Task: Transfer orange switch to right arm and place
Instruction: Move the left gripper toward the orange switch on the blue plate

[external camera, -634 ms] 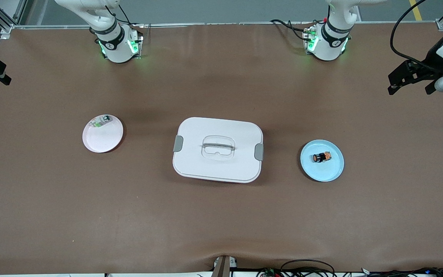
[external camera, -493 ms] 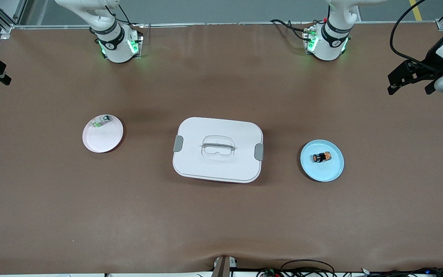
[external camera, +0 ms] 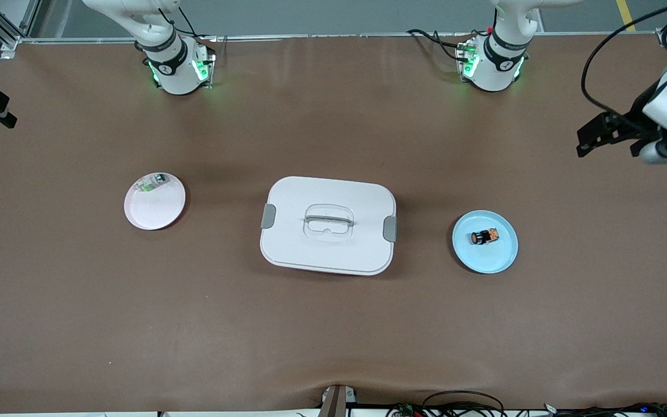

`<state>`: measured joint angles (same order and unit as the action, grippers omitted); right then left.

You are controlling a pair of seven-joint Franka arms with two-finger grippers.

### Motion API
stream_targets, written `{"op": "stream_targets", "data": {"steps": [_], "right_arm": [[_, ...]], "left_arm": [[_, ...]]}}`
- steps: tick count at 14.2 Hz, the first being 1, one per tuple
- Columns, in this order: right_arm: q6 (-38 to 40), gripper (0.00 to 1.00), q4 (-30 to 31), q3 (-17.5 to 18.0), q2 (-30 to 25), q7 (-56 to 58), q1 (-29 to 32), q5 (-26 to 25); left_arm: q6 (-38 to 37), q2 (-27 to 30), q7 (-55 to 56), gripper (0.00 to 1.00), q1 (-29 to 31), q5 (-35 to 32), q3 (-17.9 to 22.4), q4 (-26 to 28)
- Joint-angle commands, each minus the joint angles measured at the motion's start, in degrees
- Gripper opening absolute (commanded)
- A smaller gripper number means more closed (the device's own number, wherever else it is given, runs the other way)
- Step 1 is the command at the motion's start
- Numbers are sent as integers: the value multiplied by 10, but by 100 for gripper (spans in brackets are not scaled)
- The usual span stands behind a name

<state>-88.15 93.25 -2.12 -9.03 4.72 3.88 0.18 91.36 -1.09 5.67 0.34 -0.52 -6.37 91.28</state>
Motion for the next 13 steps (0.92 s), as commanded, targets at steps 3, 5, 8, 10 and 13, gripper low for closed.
{"op": "stream_targets", "data": {"steps": [3,5,8,10,13], "right_arm": [[6,100,-16,6,8,7,10,-7],[9,100,-16,5,8,7,14,-6],[8,100,-16,6,8,7,11,-5],[11,100,-15,6,8,7,12,-5],[11,100,-15,7,10,7,9,-5]], "left_arm": [[120,-32,35,100,0,10,0,86],[189,-51,61,100,-4,10,-3,134],[295,-85,90,100,-16,10,-7,188],[340,-116,90,100,-16,10,-7,204],[451,-139,92,100,-22,10,-7,269]]}}
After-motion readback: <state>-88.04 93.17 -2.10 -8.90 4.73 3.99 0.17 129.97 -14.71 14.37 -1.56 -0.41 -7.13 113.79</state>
